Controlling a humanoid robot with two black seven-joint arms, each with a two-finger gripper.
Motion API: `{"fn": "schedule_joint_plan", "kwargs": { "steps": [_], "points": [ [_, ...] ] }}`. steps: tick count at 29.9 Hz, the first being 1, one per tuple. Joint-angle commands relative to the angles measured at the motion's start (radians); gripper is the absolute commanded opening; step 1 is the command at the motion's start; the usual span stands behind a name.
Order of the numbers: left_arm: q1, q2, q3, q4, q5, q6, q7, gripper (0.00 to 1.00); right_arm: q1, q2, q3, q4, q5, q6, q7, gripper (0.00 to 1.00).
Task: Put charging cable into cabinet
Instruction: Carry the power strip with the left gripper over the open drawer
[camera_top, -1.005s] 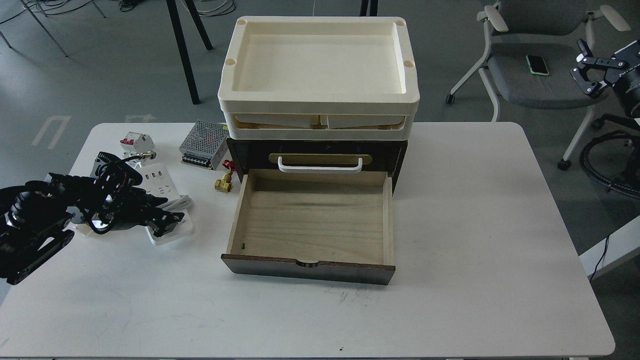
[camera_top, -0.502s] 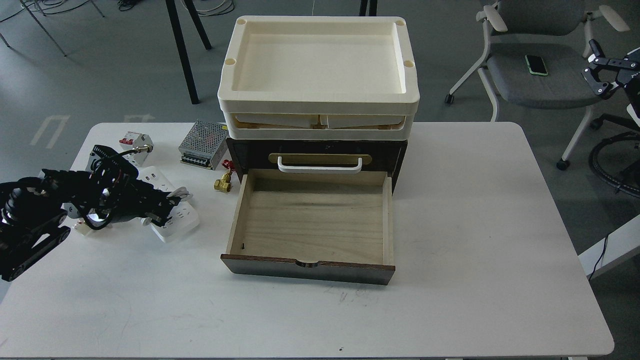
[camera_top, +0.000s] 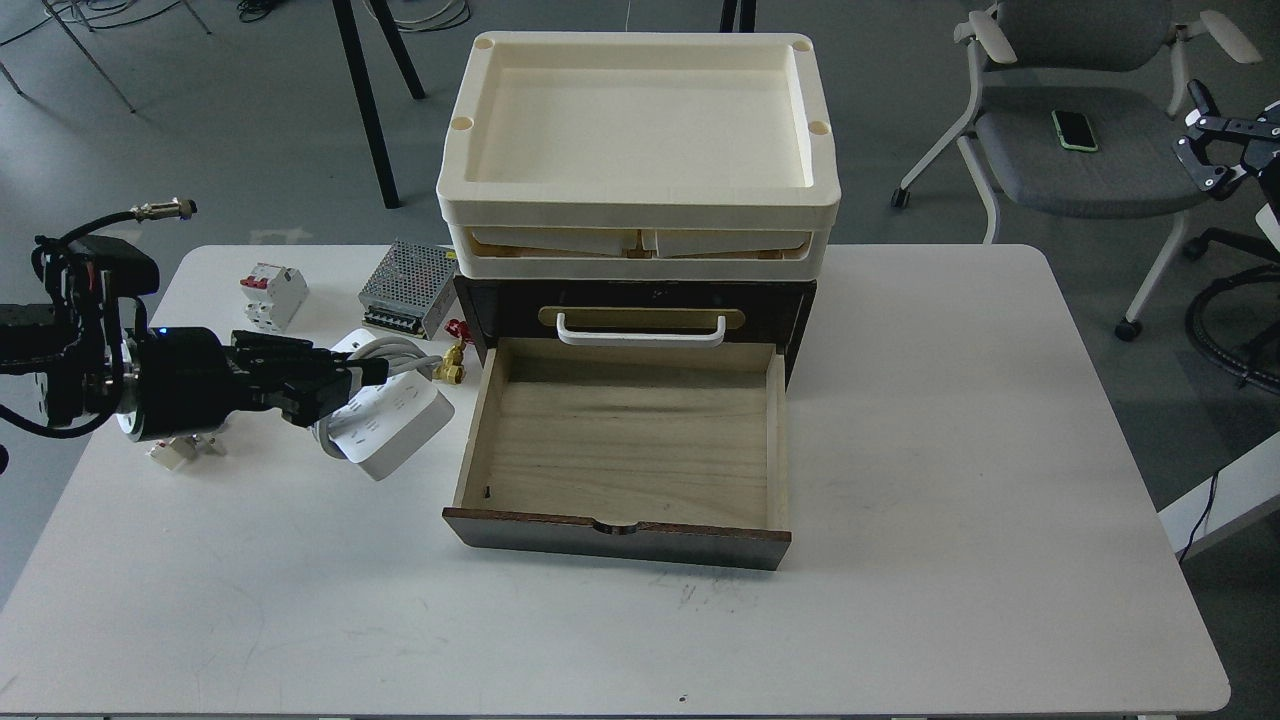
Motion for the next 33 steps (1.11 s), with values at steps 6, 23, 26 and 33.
{"fn": "schedule_joint_plan", "kwargs": {
  "steps": [6, 23, 26, 33],
  "points": [
    [0.006, -0.092, 0.001, -0.092, -0.243, -0.008, 0.000, 0.00, -0.009, -0.011, 0.000, -0.005, 0.000, 0.000, 0.000, 1.00],
    [0.030, -0.479, 0.027, 0.275, -0.308, -0.038, 0.000, 0.00, -0.044, -0.011, 0.014, -0.005, 0.000, 0.000, 0.003, 1.00],
    [0.041, -0.489, 0.047, 0.327, -0.300, -0.032, 0.000, 0.00, -0.048, -0.011, 0.014, -0.005, 0.000, 0.000, 0.003, 1.00],
    [0.053, -0.538, 0.049, 0.411, -0.297, 0.000, 0.000, 0.01, -0.052, -0.011, 0.015, -0.004, 0.000, 0.000, 0.003, 1.00]
  ]
}}
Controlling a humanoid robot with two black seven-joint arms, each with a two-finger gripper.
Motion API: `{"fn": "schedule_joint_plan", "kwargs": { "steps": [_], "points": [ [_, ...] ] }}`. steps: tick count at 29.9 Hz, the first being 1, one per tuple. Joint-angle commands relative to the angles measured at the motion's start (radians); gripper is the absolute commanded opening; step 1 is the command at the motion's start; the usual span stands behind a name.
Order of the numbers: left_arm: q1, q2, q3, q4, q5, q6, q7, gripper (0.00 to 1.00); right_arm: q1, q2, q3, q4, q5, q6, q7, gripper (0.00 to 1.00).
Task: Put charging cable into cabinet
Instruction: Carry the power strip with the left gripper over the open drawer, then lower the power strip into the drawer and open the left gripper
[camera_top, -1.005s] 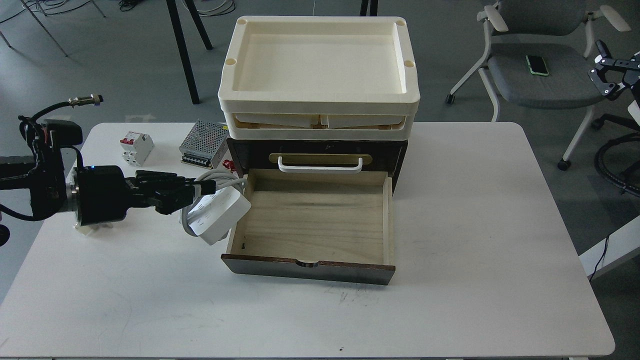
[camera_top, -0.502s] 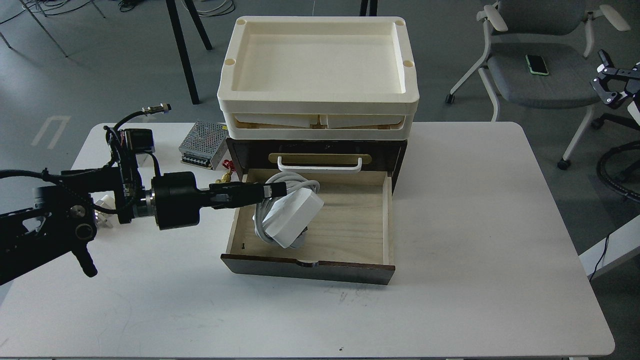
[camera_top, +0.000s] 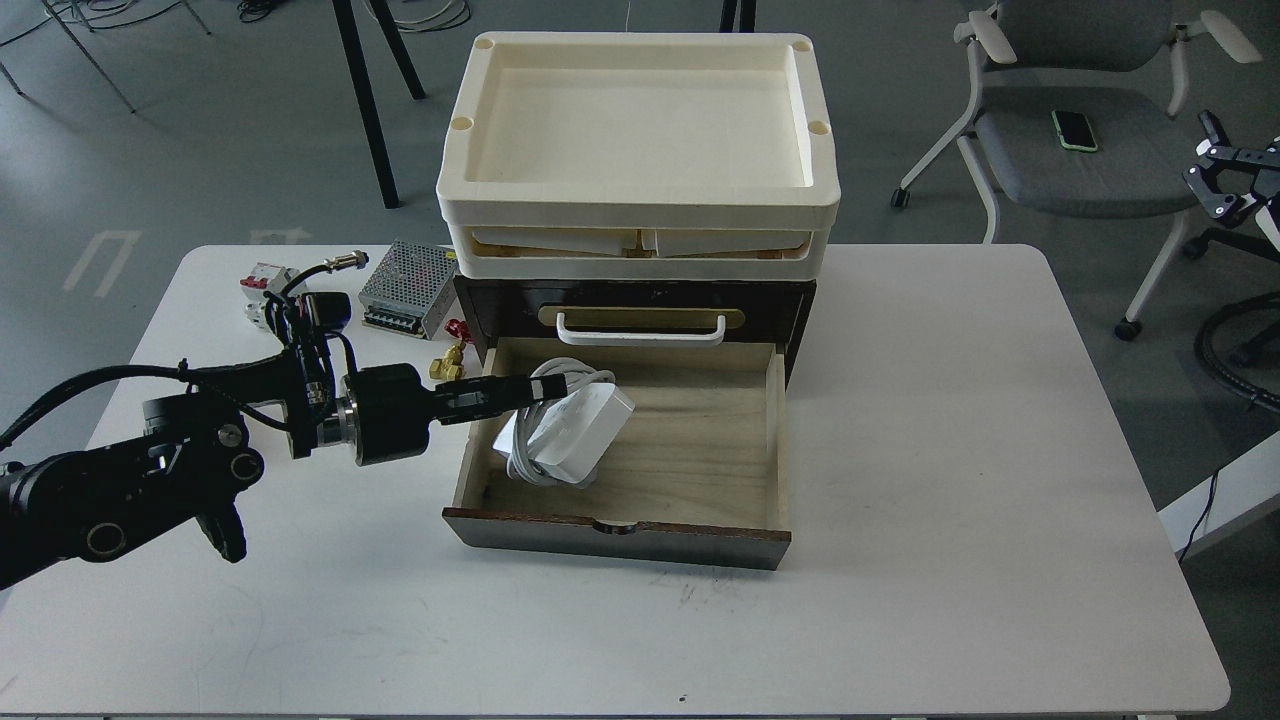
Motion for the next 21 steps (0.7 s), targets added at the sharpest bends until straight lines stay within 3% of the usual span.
{"fn": "schedule_joint_plan", "kwargs": {
  "steps": [1, 7, 12, 19, 21],
  "points": [
    [0.010, -0.054, 0.002, 0.070, 0.006, 0.025, 0.000, 0.01, -0.001, 0.000, 0.001, 0.002, 0.000, 0.000, 0.000, 1.00],
    [0.013, -0.131, 0.002, 0.117, 0.006, 0.039, 0.002, 0.02, -0.002, -0.002, 0.009, 0.000, 0.000, 0.000, 0.000, 1.00],
    [0.033, -0.188, 0.002, 0.157, 0.007, 0.056, 0.008, 0.10, -0.009, -0.006, 0.009, 0.002, 0.000, 0.000, 0.000, 1.00],
    [0.061, -0.240, 0.000, 0.157, 0.006, 0.062, 0.005, 0.45, -0.021, -0.006, 0.016, 0.002, 0.000, 0.000, 0.000, 1.00],
    [0.061, -0.243, -0.001, 0.159, -0.008, 0.067, 0.002, 0.70, -0.024, -0.006, 0.023, 0.002, 0.000, 0.000, 0.000, 1.00]
  ]
}}
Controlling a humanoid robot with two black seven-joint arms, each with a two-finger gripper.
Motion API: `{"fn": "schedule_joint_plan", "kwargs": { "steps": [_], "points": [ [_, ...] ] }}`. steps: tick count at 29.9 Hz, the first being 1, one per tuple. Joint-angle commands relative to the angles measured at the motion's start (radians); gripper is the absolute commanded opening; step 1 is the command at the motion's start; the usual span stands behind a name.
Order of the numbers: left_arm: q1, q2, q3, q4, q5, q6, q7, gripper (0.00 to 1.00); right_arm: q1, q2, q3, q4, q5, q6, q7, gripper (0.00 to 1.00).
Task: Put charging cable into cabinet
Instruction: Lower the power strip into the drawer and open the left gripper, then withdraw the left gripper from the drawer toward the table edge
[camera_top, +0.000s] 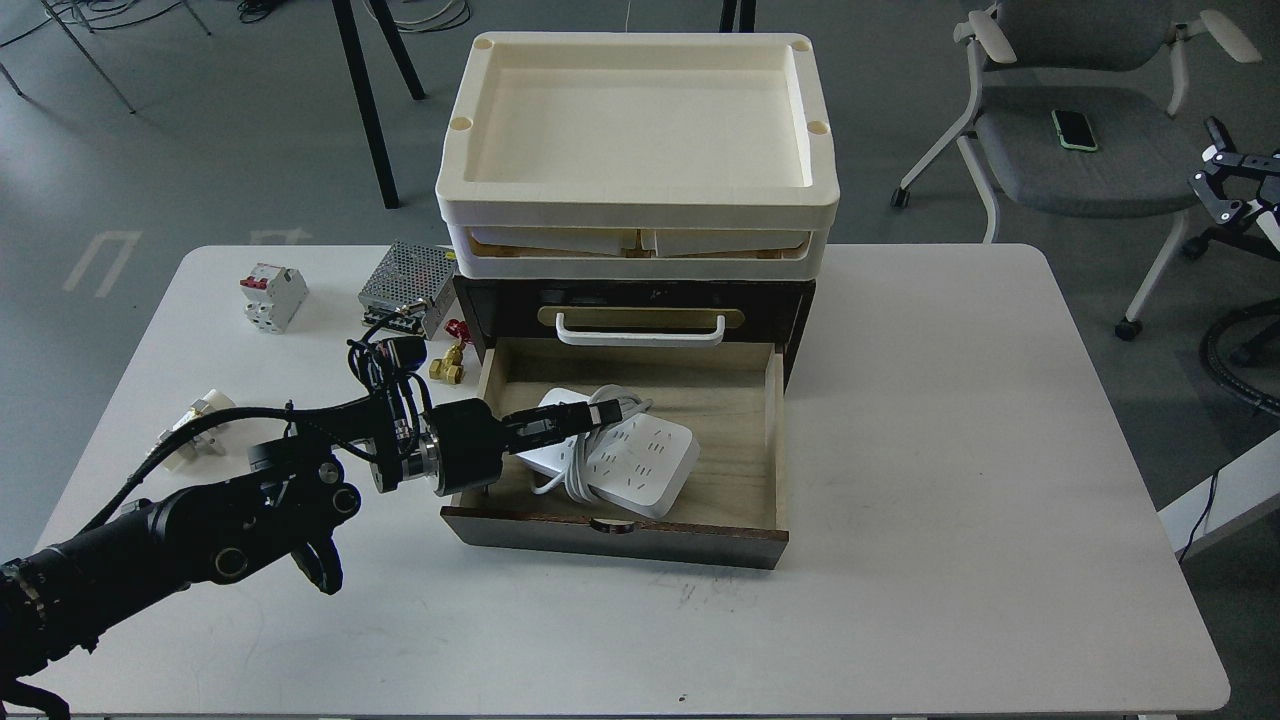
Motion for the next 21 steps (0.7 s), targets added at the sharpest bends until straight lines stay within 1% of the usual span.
{"fn": "schedule_joint_plan", "kwargs": {
  "steps": [1, 3, 6, 8, 13, 14, 16, 19, 21],
  "points": [
    [0.002, -0.015, -0.009, 0.000, -0.016, 0.008, -0.004, 0.79, -0.007, 0.000, 0.011, 0.001, 0.000, 0.000, 0.000, 1.00],
    [0.002, -0.027, -0.017, 0.001, -0.022, 0.011, -0.002, 0.98, -0.008, 0.000, 0.013, 0.003, 0.000, 0.000, 0.000, 1.00],
    [-0.004, -0.019, -0.018, 0.001, -0.051, 0.011, -0.008, 0.99, -0.008, 0.000, 0.014, 0.006, 0.000, 0.000, 0.000, 1.00],
    [-0.005, 0.007, -0.040, 0.001, -0.094, 0.011, -0.008, 0.99, -0.008, 0.000, 0.014, 0.006, 0.000, 0.000, 0.000, 1.00],
    [0.030, 0.163, -0.129, -0.016, -0.223, -0.015, -0.008, 0.99, -0.011, 0.000, 0.014, 0.006, 0.000, 0.000, 0.000, 1.00],
    [0.047, 0.191, -0.136, -0.017, -0.255, -0.030, -0.008, 0.98, -0.011, 0.000, 0.014, 0.006, 0.000, 0.000, 0.000, 1.00],
    [0.076, 0.246, -0.155, -0.013, -0.350, -0.092, -0.008, 0.99, -0.011, 0.000, 0.014, 0.008, 0.000, 0.000, 0.001, 1.00],
    [0.093, 0.298, -0.161, 0.023, -0.536, -0.234, -0.008, 0.99, -0.013, 0.003, 0.008, 0.017, -0.001, 0.000, 0.006, 1.00],
    [0.084, 0.321, -0.162, 0.070, -0.658, -0.234, -0.008, 0.99, -0.016, 0.007, 0.011, 0.052, -0.003, 0.000, 0.026, 1.00]
  ]
}}
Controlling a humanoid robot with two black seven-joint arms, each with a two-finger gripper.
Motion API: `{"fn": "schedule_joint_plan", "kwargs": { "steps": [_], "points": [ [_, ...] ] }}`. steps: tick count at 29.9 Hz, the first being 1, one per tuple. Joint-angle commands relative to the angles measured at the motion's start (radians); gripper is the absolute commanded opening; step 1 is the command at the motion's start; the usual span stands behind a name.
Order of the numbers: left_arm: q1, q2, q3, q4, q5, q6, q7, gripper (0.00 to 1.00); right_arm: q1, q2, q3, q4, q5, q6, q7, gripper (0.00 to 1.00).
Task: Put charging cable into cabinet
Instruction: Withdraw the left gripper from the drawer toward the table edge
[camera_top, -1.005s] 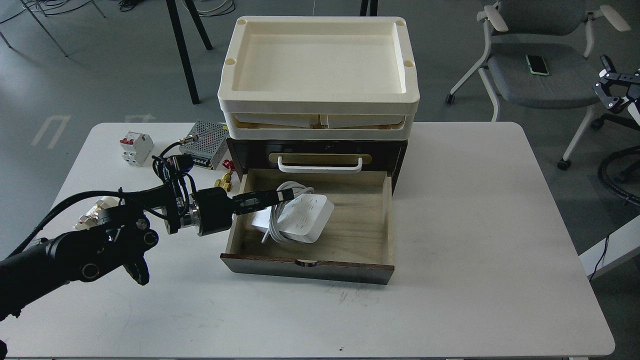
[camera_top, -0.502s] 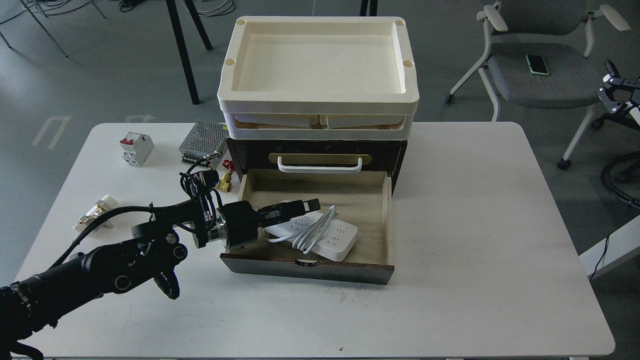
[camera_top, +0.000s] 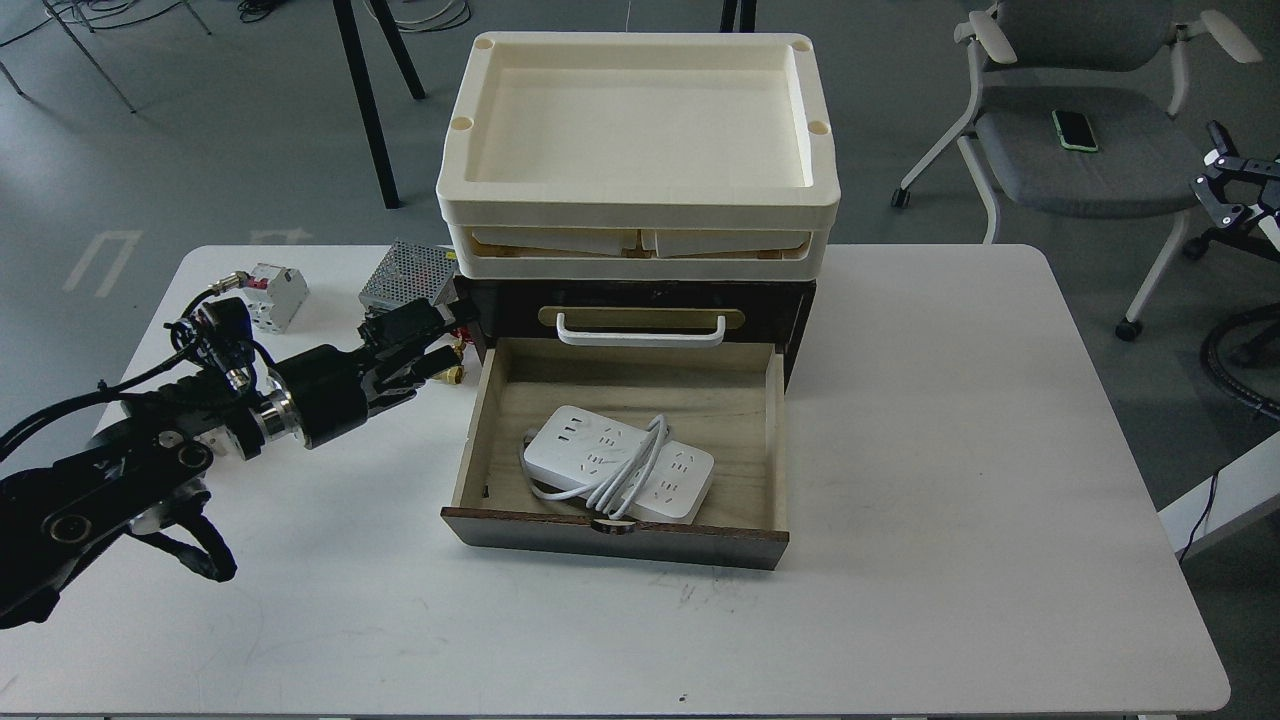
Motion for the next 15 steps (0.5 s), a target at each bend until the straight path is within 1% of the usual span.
{"fn": "schedule_joint_plan", "kwargs": {
  "steps": [1, 3, 5, 8, 10, 13, 15],
  "points": [
    [-0.010, 0.045, -0.009, 0.077, -0.224, -0.045, 0.000, 0.99, -0.003, 0.006, 0.000, 0.060, -0.003, 0.000, 0.039, 1.00],
    [-0.039, 0.046, -0.041, 0.117, -0.324, -0.045, 0.000, 0.99, -0.003, 0.006, 0.001, 0.097, -0.005, 0.000, 0.071, 1.00],
    [-0.086, 0.045, -0.090, 0.164, -0.384, -0.045, 0.000, 0.99, -0.003, 0.012, 0.003, 0.103, -0.003, 0.000, 0.079, 1.00],
    [-0.171, 0.034, -0.171, 0.268, -0.426, -0.045, 0.000, 0.99, -0.003, 0.050, 0.003, 0.095, -0.005, 0.000, 0.081, 1.00],
    [-0.214, -0.006, -0.188, 0.348, -0.429, -0.045, 0.000, 0.99, 0.000, 0.087, 0.001, 0.097, -0.005, 0.000, 0.081, 1.00],
    [-0.234, -0.093, -0.193, 0.452, -0.445, -0.045, 0.000, 0.99, 0.001, 0.098, 0.009, 0.102, -0.005, 0.000, 0.081, 1.00],
    [-0.232, -0.113, -0.194, 0.488, -0.479, -0.045, 0.000, 0.99, 0.001, 0.098, 0.033, 0.103, -0.005, 0.000, 0.081, 1.00]
  ]
}}
